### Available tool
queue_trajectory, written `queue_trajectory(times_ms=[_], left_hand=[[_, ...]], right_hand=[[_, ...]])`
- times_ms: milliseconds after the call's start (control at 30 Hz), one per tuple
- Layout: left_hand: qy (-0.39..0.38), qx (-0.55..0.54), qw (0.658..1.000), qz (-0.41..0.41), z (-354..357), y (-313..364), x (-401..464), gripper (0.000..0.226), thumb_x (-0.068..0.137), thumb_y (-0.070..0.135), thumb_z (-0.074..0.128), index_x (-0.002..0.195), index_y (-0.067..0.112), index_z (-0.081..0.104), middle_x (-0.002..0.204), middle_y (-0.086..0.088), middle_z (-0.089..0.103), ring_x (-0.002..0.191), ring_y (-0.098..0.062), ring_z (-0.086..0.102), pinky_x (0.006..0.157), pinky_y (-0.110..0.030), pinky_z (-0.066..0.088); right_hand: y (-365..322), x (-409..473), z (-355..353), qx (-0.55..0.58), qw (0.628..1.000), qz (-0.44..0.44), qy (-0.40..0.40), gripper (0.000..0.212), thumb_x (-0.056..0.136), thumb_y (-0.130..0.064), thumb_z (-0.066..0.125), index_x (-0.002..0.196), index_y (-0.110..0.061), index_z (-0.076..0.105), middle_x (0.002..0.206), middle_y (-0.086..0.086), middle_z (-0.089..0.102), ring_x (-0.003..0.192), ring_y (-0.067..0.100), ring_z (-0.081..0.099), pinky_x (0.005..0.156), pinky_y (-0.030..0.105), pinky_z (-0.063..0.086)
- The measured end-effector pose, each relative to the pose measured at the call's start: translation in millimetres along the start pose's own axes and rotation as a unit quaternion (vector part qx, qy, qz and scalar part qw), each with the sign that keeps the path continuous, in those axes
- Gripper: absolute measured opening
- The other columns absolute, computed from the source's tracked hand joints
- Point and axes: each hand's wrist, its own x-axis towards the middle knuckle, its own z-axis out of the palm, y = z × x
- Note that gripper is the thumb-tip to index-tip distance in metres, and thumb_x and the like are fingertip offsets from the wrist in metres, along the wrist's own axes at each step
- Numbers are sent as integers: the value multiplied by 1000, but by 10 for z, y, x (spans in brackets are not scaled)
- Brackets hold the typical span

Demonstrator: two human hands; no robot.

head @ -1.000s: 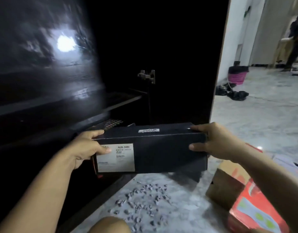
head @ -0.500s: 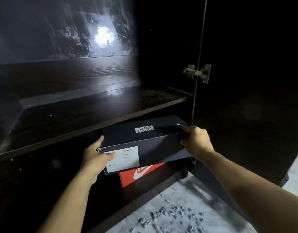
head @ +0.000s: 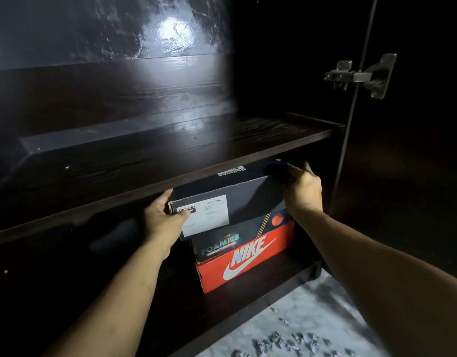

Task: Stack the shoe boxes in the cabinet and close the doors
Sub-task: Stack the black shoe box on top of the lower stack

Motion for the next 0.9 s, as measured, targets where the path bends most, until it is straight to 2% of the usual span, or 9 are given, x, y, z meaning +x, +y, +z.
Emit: queue_trajectory(times_ms=[100,133,200,400,533,667,733,833,900], left_hand=[[23,-16,999,19,33,-31,11,68,77,-17,68,138,6,50,117,-4,62,97,-12,60,71,-4,47],[29,-21,999,25,45,-41,18,66,77,-17,68,138,5,50,115,-4,62,96,-12,59,65,-1,46],[37,-22,998,39,81,-53,20,65,77,-15,69,136,2,51,116,-4,61,92,-9,58,60,2,43],[43,7,998,55,169,-112,89,67,74,-8,76,135,3,53,103,2,59,64,10,54,59,2,41],[42,39,997,60,191,-108,155,66,75,-4,77,135,5,54,103,2,59,77,-4,56,61,3,40],[42,84,993,68,186,-85,244,61,75,-2,78,132,7,57,120,-6,65,103,-19,61,91,-20,45],[44,114,990,66,190,-83,244,61,76,-2,77,132,6,57,124,-10,64,103,-17,58,92,-21,40],[43,127,990,44,204,-105,178,73,76,-6,74,141,6,46,127,-14,63,110,-22,60,95,-27,44],[63,154,986,15,206,-119,95,87,75,1,77,149,7,31,134,-19,56,121,-33,56,102,-36,45]], right_hand=[[-8,-111,130,-20,998,-16,-52,61,87,5,48,144,-14,44,160,18,15,145,40,19,115,39,25],[-14,-169,162,-31,996,-36,-74,67,86,8,48,148,-15,37,162,15,8,148,39,7,117,39,21],[-28,-267,232,-43,990,-72,-113,76,86,9,48,152,-21,27,163,8,1,149,35,1,117,40,22],[-119,-247,332,-70,979,-77,-177,85,86,4,55,153,-33,18,164,-4,-4,139,30,38,106,39,44],[-174,-168,255,-131,966,-66,-214,93,83,5,53,154,-35,8,163,-7,-11,129,34,49,96,40,50],[-249,-125,167,-185,945,-72,-259,104,79,8,54,153,-40,-1,161,-6,-18,124,35,53,88,37,51],[-277,-109,124,-201,936,-77,-278,104,80,5,57,153,-40,-2,161,-4,-18,127,34,50,90,37,52],[-309,-154,-4,-211,929,-71,-296,94,84,-1,56,154,-36,4,163,0,-10,134,34,44,100,38,47],[-306,-236,-148,-203,930,-71,-298,83,85,-2,54,153,-31,17,162,6,11,135,34,42,104,36,44]])
